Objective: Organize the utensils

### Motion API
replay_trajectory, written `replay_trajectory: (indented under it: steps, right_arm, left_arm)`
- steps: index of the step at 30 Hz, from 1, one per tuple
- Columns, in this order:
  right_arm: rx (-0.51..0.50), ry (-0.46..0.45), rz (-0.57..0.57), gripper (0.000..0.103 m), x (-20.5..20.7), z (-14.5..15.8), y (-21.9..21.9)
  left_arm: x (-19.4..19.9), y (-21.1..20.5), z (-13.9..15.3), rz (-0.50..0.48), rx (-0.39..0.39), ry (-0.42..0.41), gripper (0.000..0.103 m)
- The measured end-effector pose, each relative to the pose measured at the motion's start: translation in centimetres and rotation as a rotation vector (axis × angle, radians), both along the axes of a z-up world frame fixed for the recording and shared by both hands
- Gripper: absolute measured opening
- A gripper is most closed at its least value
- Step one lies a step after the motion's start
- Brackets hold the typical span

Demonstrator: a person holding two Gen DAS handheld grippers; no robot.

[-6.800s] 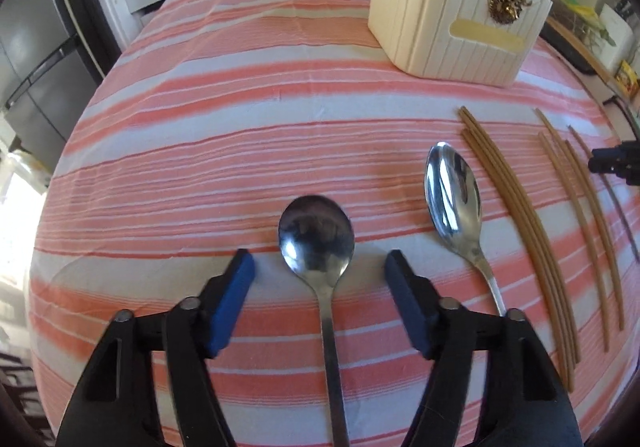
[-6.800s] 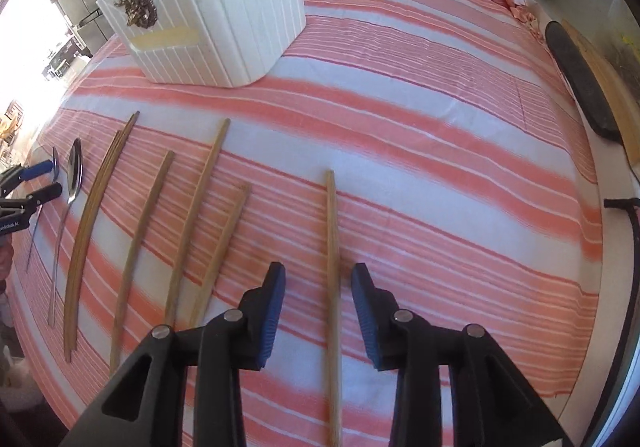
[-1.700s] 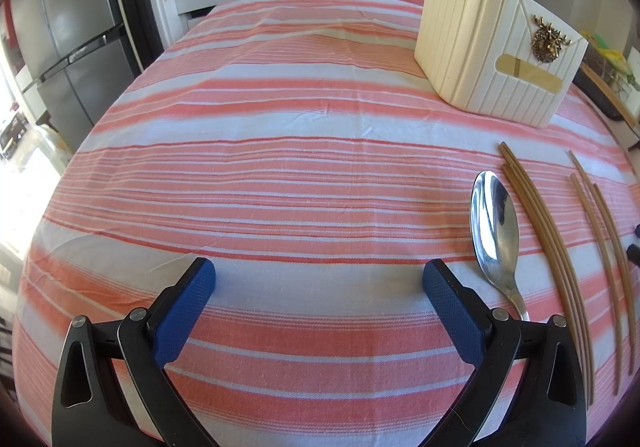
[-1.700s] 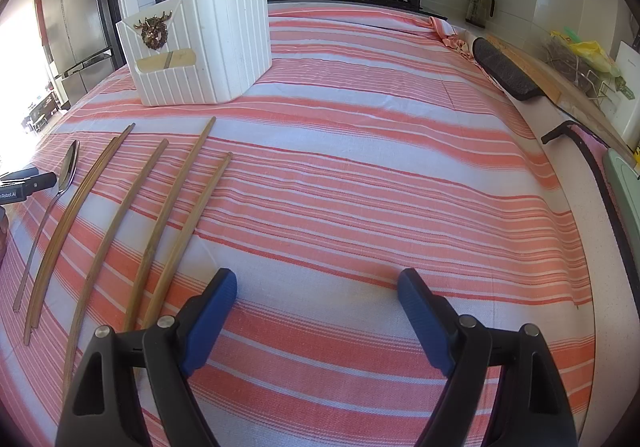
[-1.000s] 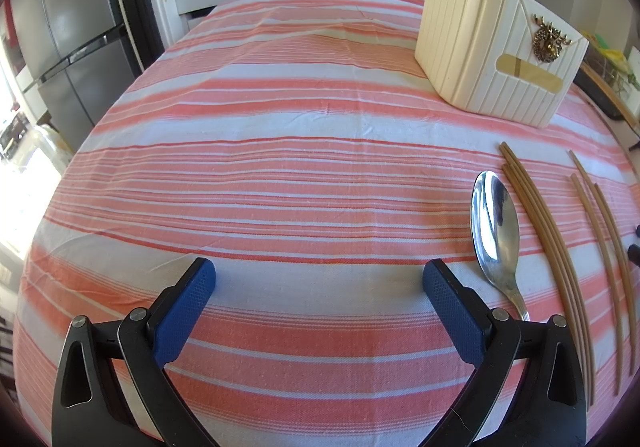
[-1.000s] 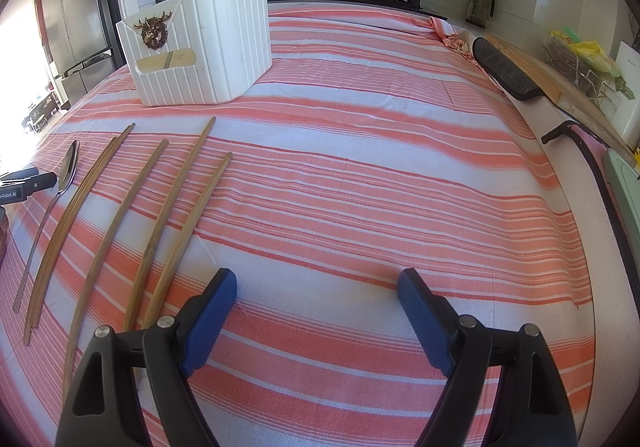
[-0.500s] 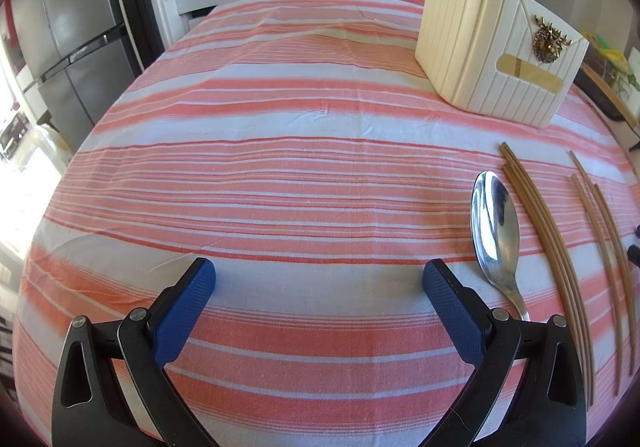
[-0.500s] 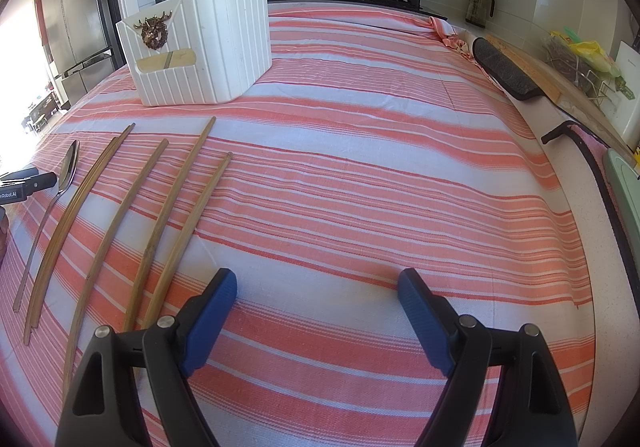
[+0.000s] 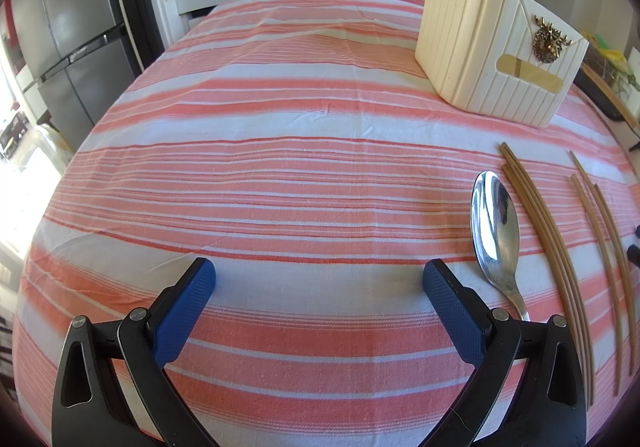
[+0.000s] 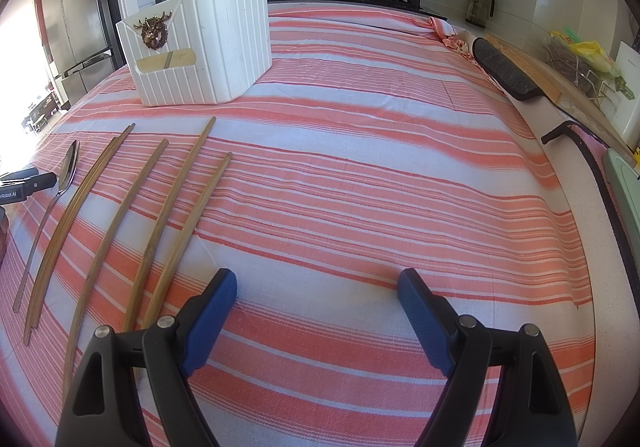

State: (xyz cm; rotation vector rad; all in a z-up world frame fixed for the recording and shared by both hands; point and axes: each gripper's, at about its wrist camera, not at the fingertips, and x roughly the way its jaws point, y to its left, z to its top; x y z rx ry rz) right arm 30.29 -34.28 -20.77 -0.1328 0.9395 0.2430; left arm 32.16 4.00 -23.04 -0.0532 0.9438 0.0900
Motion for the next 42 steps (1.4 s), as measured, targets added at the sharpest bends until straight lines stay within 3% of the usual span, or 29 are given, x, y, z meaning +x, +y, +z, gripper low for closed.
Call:
replay_trajectory:
  steps: [18, 25, 30, 37, 42]
  right_arm:
    - [0.012, 0.009, -0.003, 0.090, 0.5, -0.2, -0.6]
    - [0.014, 0.008, -0.004, 0.090, 0.6, -0.1, -0.6]
    - [0.008, -0.018, -0.030, 0.090, 0.0, 0.5, -0.6]
    - [0.143, -0.067, -0.080, 0.090, -2.5, 3.1, -0.1]
    - [0.137, -0.108, -0.080, 0.090, -4.1, 4.8, 1.2]
  left_arm:
    - [-0.5, 0.3, 0.3, -0.002, -0.019, -0.010, 0.102]
    - [-3.2, -0.8, 3.5, 0.003, -0.155, -0.098, 0.102]
    - [-4.3, -2.7, 4.6, -0.008, -0.160, -0.107, 0.102]
    - [-4.5, -4.4, 3.3, -0.012, -0.149, -0.054, 0.102]
    - [-4.6, -5.3, 2.8, 0.021, -0.117, -0.041, 0.102]
